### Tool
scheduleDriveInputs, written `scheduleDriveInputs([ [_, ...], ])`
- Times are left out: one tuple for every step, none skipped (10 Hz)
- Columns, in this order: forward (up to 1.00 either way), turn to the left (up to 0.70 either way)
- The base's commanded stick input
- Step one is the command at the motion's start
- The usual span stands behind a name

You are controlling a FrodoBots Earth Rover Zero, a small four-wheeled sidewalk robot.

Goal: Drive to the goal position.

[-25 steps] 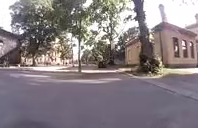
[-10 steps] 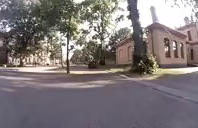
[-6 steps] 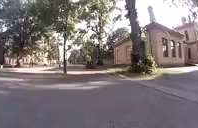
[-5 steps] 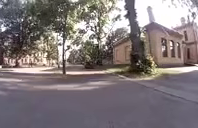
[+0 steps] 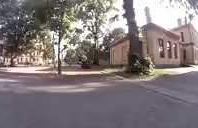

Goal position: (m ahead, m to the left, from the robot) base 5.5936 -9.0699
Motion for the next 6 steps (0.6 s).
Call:
scheduleDriveInputs([
  [0.15,0.05],
  [0.05,0.02],
  [0.04,0.04],
  [0.04,0.01],
  [0.04,-0.32],
  [0.04,-0.45],
])
